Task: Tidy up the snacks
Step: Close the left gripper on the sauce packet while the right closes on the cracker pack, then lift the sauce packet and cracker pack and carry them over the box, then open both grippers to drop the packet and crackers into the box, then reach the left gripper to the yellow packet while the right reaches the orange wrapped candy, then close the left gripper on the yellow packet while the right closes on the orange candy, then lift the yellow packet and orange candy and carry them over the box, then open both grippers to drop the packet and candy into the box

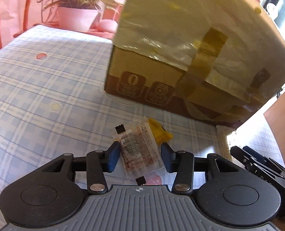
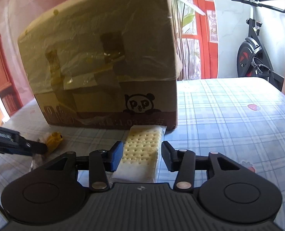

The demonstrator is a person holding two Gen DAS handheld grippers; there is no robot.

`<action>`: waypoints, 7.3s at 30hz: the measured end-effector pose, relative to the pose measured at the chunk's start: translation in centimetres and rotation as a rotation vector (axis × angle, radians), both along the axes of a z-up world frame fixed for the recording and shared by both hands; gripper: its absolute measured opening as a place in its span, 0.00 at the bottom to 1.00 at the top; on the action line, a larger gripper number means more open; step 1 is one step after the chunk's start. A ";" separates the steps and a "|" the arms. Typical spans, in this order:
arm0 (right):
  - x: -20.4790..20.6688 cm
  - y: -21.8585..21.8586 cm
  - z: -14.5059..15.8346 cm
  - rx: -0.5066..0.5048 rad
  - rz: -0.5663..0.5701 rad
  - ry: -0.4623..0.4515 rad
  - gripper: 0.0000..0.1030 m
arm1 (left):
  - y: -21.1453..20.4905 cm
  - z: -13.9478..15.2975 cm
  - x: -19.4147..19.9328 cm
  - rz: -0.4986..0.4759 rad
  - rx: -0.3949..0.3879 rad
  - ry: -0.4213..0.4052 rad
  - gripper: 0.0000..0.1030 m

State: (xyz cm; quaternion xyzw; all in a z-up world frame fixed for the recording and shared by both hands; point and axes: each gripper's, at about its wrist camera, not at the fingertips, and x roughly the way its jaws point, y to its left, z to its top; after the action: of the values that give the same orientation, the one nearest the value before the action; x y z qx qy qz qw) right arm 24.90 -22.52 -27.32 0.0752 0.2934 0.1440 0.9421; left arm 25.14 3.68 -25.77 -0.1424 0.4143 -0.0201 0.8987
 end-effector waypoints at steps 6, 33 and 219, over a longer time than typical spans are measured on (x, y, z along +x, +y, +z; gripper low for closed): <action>0.8 0.4 -0.4 -0.026 0.006 0.023 0.60 | 1.3 1.1 -0.9 0.013 -0.012 -0.040 0.46; -3.9 -1.1 3.9 0.077 0.040 0.009 0.48 | 2.8 7.7 -5.7 -0.110 -0.043 -0.289 0.46; 9.5 6.5 18.4 -0.039 0.133 -0.237 0.19 | 0.6 17.8 9.2 -0.266 0.068 -0.410 0.36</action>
State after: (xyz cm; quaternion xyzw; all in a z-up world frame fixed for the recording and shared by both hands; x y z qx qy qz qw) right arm 34.36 -16.05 -8.90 0.0198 0.1873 0.2083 0.9598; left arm 34.35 4.27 -7.97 -0.0491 0.2387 -0.1529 0.9577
